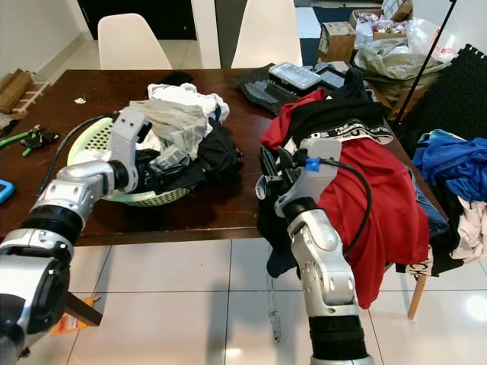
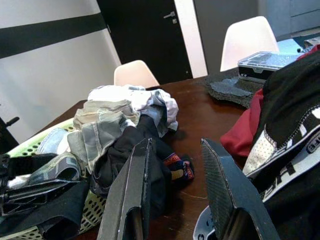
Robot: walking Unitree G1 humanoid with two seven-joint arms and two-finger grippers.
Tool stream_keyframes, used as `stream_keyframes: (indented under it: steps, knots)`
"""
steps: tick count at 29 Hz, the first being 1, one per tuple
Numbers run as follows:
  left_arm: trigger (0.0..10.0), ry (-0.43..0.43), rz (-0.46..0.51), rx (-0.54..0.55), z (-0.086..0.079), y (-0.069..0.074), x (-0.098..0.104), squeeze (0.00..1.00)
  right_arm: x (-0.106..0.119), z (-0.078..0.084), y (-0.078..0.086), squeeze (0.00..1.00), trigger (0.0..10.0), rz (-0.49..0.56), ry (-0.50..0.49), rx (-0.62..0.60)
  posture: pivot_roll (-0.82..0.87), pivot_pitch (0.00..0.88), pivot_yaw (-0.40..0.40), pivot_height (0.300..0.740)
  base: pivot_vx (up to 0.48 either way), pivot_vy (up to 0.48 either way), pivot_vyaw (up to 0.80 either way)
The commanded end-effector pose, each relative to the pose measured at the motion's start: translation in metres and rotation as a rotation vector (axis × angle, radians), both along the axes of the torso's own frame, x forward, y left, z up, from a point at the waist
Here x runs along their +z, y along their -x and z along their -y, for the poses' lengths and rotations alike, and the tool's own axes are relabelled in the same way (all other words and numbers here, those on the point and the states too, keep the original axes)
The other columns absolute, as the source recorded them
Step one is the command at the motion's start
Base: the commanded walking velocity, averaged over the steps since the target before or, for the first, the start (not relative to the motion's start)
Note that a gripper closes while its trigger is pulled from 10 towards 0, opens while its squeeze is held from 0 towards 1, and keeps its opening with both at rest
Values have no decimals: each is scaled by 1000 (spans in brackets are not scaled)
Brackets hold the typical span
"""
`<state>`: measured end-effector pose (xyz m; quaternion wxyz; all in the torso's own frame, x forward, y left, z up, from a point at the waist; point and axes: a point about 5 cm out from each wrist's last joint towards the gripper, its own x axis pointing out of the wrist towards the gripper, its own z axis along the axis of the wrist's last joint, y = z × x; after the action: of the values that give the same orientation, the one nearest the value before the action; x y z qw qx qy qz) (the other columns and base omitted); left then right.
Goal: Hang hanger
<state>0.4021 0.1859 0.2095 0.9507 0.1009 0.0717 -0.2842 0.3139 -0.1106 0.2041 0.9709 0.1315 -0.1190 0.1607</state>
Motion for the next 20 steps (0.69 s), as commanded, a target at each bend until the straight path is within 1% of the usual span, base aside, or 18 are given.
stream_keyframes:
  steps: [1,4,5,6,7,9,10,11,13,14,15,16,19,20]
  knots:
    - [10000,-31,-25,-16,1,1,-7,0,0,-2,4,0,10000,-6,11,4,11,168,44,740,0,0,0]
    - [10000,-36,-30,-24,2,1,-8,0,0,-2,4,0,10000,-8,11,2,11,174,46,740,0,0,0]
    - [7569,-42,-35,-27,3,1,-10,0,0,-2,4,0,10000,-9,10,1,11,178,48,740,0,0,0]
    - [7569,-47,-39,-29,3,1,-11,0,-1,-2,4,0,10000,-11,10,1,11,178,48,740,0,0,0]
    - [3725,-53,-45,-30,3,1,-12,0,-1,-2,5,0,10000,-14,9,-1,14,179,47,740,0,0,0]
    - [3725,-56,-49,-31,2,1,-13,0,-1,-2,5,0,10000,-17,8,-1,14,179,47,740,0,0,0]
    - [2078,-62,-54,-31,2,1,-13,0,-1,-2,5,0,10000,-20,7,-2,17,181,46,740,0,0,0]
    - [1569,-66,-58,-31,1,1,-14,0,-1,-2,5,0,10000,-22,8,-1,17,185,43,740,0,0,0]
    - [1569,-68,-61,-30,1,1,-15,0,-2,-1,5,0,10000,-23,9,-1,17,185,43,740,0,0,0]
    - [1137,-70,-63,-30,1,2,-16,0,-2,-1,5,0,10000,-25,9,-1,17,183,41,740,0,0,0]
    - [1137,-70,-63,-30,1,2,-16,0,-2,-1,5,0,10000,-25,9,-1,17,183,41,740,0,0,0]
    - [627,-72,-64,-28,-1,2,-17,0,-2,-1,5,0,10000,-26,8,0,18,168,43,740,0,0,0]
    - [627,-73,-65,-27,-1,2,-17,0,-2,-1,5,0,10000,-26,8,0,18,168,43,740,0,0,0]
    - [157,-74,-65,-25,-2,2,-17,0,-2,-1,4,0,10000,-25,8,-1,21,161,44,740,0,0,0]
